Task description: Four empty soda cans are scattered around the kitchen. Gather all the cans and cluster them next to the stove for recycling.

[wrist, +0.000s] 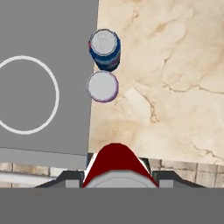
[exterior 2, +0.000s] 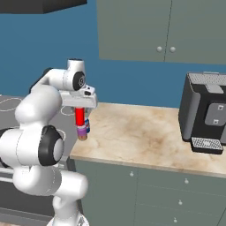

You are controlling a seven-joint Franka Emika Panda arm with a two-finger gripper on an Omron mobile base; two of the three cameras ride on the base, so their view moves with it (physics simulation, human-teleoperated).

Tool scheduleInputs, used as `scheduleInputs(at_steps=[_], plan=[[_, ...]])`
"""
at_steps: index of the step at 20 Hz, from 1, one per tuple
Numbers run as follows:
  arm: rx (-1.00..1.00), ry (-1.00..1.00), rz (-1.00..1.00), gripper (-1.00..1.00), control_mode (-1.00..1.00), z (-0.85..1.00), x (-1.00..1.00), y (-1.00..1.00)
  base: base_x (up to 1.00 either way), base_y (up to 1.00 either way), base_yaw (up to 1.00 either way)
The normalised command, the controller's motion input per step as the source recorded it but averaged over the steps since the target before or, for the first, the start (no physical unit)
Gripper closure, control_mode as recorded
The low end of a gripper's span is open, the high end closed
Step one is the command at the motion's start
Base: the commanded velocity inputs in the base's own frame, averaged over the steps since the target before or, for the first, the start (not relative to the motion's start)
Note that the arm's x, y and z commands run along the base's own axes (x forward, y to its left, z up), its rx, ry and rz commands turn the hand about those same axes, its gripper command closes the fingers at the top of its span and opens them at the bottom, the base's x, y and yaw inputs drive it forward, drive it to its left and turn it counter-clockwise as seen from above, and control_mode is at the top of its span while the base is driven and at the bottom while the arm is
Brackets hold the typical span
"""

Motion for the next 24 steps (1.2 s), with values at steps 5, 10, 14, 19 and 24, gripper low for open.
scheduleInputs(at_steps=[5,10,14,19,24], plan=[[0.00,0.10,0.00,1.00,-1.00,-0.68,-0.05,0.01,0.00,0.00,0.00],[0.00,0.04,0.00,1.00,-1.00,-0.79,0.00,0.16,0.00,0.00,0.00],[0.00,0.00,0.00,1.00,-1.00,-0.73,0.00,0.16,0.00,0.00,0.00],[0.00,-0.05,0.00,1.00,-1.00,-0.48,0.00,0.01,0.00,0.00,0.00],[0.00,-0.10,0.00,1.00,-1.00,-0.19,0.14,0.03,0.00,0.00,0.00]])
